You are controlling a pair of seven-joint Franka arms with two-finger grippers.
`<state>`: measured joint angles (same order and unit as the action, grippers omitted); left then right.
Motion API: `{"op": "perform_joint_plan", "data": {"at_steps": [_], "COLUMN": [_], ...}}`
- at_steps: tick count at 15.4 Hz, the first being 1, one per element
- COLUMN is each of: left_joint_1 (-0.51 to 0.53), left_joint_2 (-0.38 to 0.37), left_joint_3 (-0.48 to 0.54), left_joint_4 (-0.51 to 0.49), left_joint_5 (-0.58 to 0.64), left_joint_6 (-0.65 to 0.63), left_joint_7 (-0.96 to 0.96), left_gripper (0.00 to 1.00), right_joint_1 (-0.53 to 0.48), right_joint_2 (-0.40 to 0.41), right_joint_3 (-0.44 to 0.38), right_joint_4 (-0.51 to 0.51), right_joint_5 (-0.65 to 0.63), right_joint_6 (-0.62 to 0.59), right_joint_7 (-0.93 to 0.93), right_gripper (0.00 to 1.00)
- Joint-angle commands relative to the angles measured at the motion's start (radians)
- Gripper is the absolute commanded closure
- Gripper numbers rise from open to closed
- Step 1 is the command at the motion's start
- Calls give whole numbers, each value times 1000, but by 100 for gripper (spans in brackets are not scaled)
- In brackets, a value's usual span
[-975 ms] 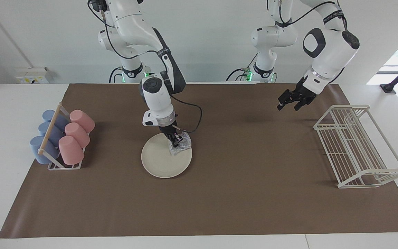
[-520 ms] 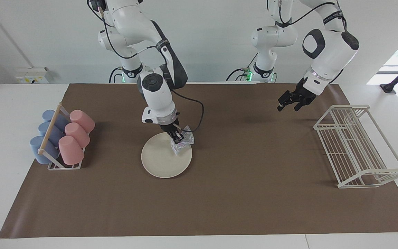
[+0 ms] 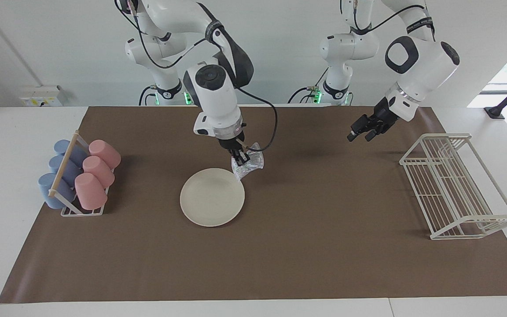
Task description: Wipe plate with sponge
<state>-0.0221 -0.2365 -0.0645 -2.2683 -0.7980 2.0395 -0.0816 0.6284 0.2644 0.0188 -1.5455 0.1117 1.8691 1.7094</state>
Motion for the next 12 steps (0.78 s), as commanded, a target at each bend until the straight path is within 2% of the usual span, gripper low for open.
{"op": "perform_joint_plan", "data": {"at_steps": [1,4,7,12], "left_joint_1": [-7,5,-5,-50], "left_joint_2": [5,-6,-6,6], "left_joint_3": [8,11,12,8], "left_joint_4": [20,18,18,-8], "left_joint_5": [-166,-277,-368,-411], "left_joint_6": [-54,-148,-177,-194], "left_joint_7": [32,98,167,358], "left_gripper": [0,0,0,0], "right_joint_1": [89,145,146,142], "right_joint_2": [16,13,12,12], "right_joint_3": [-2,-3,-2,-2], "right_joint_4": [100,127,127,127], "right_joint_5": [-65,-86,-89,-90], "right_joint_6": [-91,-133,-130,-127], "right_joint_7": [154,231,233,231], "right_gripper": [100,100,100,100]}}
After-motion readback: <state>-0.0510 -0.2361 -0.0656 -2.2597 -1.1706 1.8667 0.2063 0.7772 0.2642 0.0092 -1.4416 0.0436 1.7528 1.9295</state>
